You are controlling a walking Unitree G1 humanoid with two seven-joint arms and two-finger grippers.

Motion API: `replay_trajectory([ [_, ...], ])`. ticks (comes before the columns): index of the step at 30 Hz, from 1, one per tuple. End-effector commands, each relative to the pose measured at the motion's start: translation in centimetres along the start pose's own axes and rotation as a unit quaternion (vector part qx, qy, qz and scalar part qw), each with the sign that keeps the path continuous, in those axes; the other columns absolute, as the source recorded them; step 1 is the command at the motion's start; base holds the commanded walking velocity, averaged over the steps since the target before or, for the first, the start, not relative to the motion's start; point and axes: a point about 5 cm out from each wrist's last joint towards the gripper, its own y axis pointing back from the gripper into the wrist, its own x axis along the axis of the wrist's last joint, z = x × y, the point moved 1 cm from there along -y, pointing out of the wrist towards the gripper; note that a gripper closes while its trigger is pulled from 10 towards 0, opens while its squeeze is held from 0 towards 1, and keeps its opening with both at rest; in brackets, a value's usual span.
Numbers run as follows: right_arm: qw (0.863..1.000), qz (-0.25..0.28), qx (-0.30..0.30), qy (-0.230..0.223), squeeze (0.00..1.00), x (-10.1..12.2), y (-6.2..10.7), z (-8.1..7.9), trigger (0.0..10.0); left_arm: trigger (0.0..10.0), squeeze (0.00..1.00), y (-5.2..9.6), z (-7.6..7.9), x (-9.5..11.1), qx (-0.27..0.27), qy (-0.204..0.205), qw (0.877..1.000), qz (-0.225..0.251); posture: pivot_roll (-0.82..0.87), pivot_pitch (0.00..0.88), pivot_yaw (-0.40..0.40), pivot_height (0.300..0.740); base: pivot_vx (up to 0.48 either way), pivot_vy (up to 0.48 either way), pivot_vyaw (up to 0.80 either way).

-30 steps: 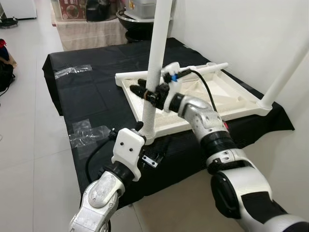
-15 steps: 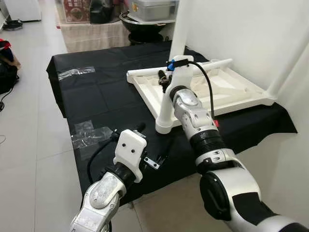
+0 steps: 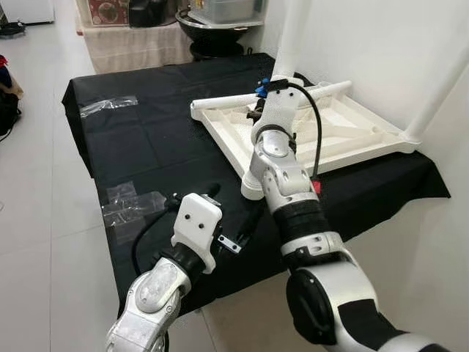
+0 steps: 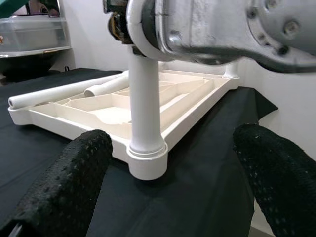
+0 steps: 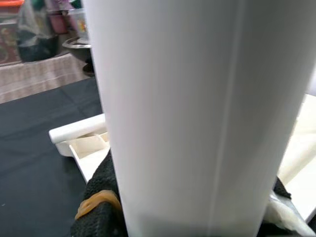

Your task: Building children table

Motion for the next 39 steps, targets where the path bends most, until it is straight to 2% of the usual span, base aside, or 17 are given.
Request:
replay_trajectory([
  [1,0.999,0.031,-0.018,-0.01,0.0,1.2,0.1,0.7,10.0,10.0,0.0,-0.1,0.1,-0.3,-0.002,0.0,1.0,-0.005,0.02,0.031,-0.094,0.74,0.0,0.0,0.0],
  [3,0.998,0.058,-0.005,-0.018,0.0,1.2,0.2,1.2,10.0,10.0,0.0,-0.1,0.1,-0.3,-0.002,0.001,1.0,-0.004,0.02,0.03,-0.095,0.74,0.0,0.0,0.0],
  [4,0.998,0.067,-0.002,-0.014,1.0,1.1,0.2,1.6,10.0,10.0,0.0,-0.2,0.2,-0.3,-0.002,0.0,1.0,-0.004,0.02,0.03,-0.097,0.74,0.0,0.0,0.0],
  [11,0.996,0.067,-0.042,0.035,1.0,0.1,0.2,3.6,10.0,10.0,0.0,-0.1,0.1,-0.4,-0.001,0.0,1.0,-0.006,0.02,0.031,-0.096,0.74,0.0,0.0,0.0],
  [12,0.996,0.062,-0.05,0.042,0.78,-0.1,0.3,4.0,10.0,10.0,0.0,-0.1,0.1,-0.4,0.0,0.0,1.0,-0.006,0.02,0.03,-0.094,0.74,0.0,0.0,0.0],
  [13,0.996,0.062,-0.05,0.042,0.78,-0.1,0.3,4.0,10.0,10.0,0.0,-0.1,0.1,-0.4,0.0,0.0,1.0,-0.006,0.02,0.03,-0.094,0.74,0.0,0.0,0.0],
  [14,0.997,0.058,-0.046,0.036,0.0,-0.2,0.4,4.1,10.0,10.0,0.0,-0.1,0.1,-0.4,-0.001,0.0,1.0,-0.006,0.02,0.028,-0.094,0.74,0.0,0.0,0.0],
  [17,0.998,0.062,-0.003,0.005,0.0,0.2,0.4,3.6,10.0,10.0,0.0,0.0,0.1,-0.5,-0.001,0.0,1.0,-0.007,0.02,0.028,-0.094,0.74,0.0,0.0,0.0],
  [20,0.985,0.052,0.163,-0.028,0.0,0.9,-0.4,2.0,10.0,10.0,0.0,0.0,-0.1,-0.4,0.0,-0.003,1.0,-0.007,0.03,0.026,-0.095,0.74,0.0,0.0,0.0],
  [25,0.978,0.045,0.2,-0.036,0.0,0.9,-0.5,1.7,10.0,10.0,0.0,0.0,-0.1,-0.4,0.001,-0.004,1.0,-0.007,0.03,0.026,-0.095,0.74,0.0,0.0,0.0],
  [27,0.954,0.026,0.296,-0.029,0.0,0.8,-0.2,1.3,10.0,10.0,0.0,0.0,-0.1,-0.4,0.0,-0.003,1.0,-0.006,0.03,0.028,-0.093,0.74,0.0,0.0,0.0],
  [28,0.869,0.011,0.495,0.011,0.0,0.3,1.6,1.9,10.0,10.0,0.0,0.0,0.0,-0.4,-0.001,-0.003,1.0,-0.006,0.03,0.028,-0.094,0.74,0.0,0.0,0.0],
  [29,0.869,0.011,0.495,0.011,0.0,0.3,1.6,1.9,10.0,10.0,0.0,0.0,0.0,-0.4,-0.001,-0.003,1.0,-0.006,0.03,0.028,-0.094,0.74,0.0,0.0,0.0],
  [31,0.822,0.003,0.569,0.026,0.0,-0.1,2.6,2.5,10.0,10.0,0.0,-0.1,0.0,-0.4,-0.001,-0.003,1.0,-0.005,0.03,0.028,-0.094,0.74,0.0,0.0,0.0],
  [35,0.809,0.006,0.588,0.026,0.0,-0.1,2.7,2.6,10.0,10.0,0.0,-0.1,0.0,-0.4,-0.001,-0.003,1.0,-0.005,0.03,0.028,-0.092,0.74,0.0,0.0,0.0],
  [36,0.778,0.001,0.628,0.013,0.0,-0.4,2.6,2.5,10.0,10.0,0.0,-0.1,-0.1,-0.3,-0.001,-0.004,1.0,-0.004,0.03,0.029,-0.093,0.74,0.0,0.0,0.0],
  [39,0.768,-0.003,0.641,0.008,0.0,-0.6,2.4,2.3,10.0,10.0,0.0,0.0,-0.1,-0.2,-0.001,-0.005,1.0,-0.004,0.04,0.031,-0.094,0.74,0.0,0.0,0.0],
])
